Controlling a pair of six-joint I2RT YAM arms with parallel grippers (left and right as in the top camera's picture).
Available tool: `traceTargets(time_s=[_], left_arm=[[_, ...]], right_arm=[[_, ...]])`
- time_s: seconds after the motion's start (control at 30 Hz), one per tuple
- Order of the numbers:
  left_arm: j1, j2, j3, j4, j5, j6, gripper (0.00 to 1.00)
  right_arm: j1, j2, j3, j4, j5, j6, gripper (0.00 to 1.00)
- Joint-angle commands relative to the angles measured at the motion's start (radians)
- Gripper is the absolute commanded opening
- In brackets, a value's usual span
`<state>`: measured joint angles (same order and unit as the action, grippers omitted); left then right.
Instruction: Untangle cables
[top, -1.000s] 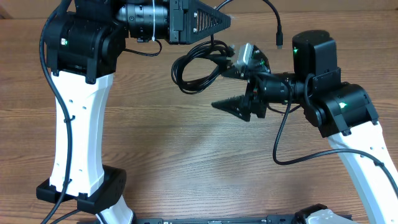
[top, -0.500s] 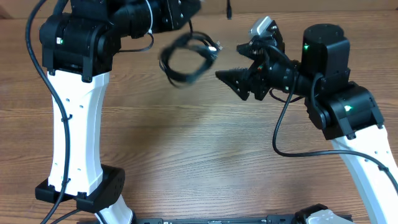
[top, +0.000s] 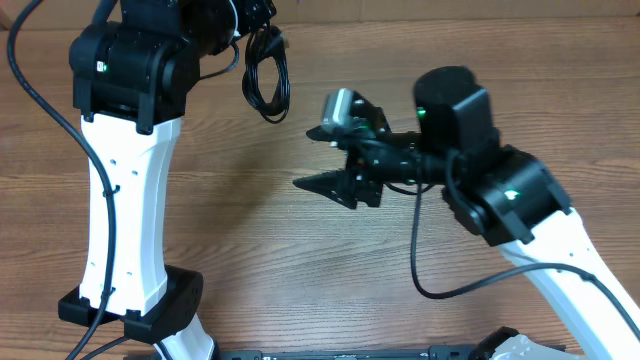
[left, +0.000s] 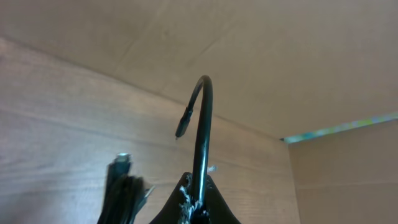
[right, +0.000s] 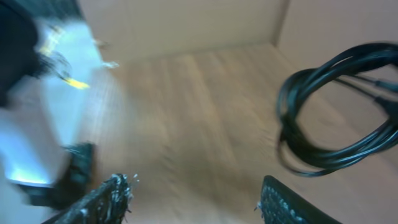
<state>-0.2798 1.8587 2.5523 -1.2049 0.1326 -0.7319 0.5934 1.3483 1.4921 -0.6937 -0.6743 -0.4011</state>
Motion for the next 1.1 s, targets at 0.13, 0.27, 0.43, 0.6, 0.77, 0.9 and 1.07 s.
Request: traceTargets(time_s=[0.13, 0.27, 0.43, 0.6, 0.77, 0.9, 1.07], left_arm=[[-0.044, -0.036, 0.003, -0.024, -0.027, -0.036, 0.04], [-0.063, -0.036, 0.003, -0.032, -0.013, -0.035, 0.05], [-0.068, -0.036, 0.003, -0.038, -0.009, -0.032, 0.04], [-0.069, -0.036, 0.003, -0.048, -0.007, -0.032, 0.04], [-0.076, -0.036, 0.003, -0.053, 0.038, -0.032, 0.04], [-0.088, -0.036, 0.003, -0.047, 0.097, -0.035, 0.04], [-0.095, -0.036, 0.003, -0.048, 0.105, -0.035, 0.04]], right_arm=[[0.042, 0.119, 0.026, 0.066, 0.185, -0.158, 0.72], [0.042, 0.168, 0.026, 0.113, 0.184, -0.155, 0.72], [0.05, 0.19, 0.026, 0.134, 0.177, -0.146, 0.7], [0.063, 0.19, 0.026, 0.137, 0.177, -0.146, 0.7], [0.063, 0.196, 0.026, 0.143, 0.176, -0.145, 0.7], [0.064, 0.214, 0.026, 0.146, 0.176, -0.125, 0.69], [0.064, 0.216, 0.026, 0.157, 0.177, -0.124, 0.63]])
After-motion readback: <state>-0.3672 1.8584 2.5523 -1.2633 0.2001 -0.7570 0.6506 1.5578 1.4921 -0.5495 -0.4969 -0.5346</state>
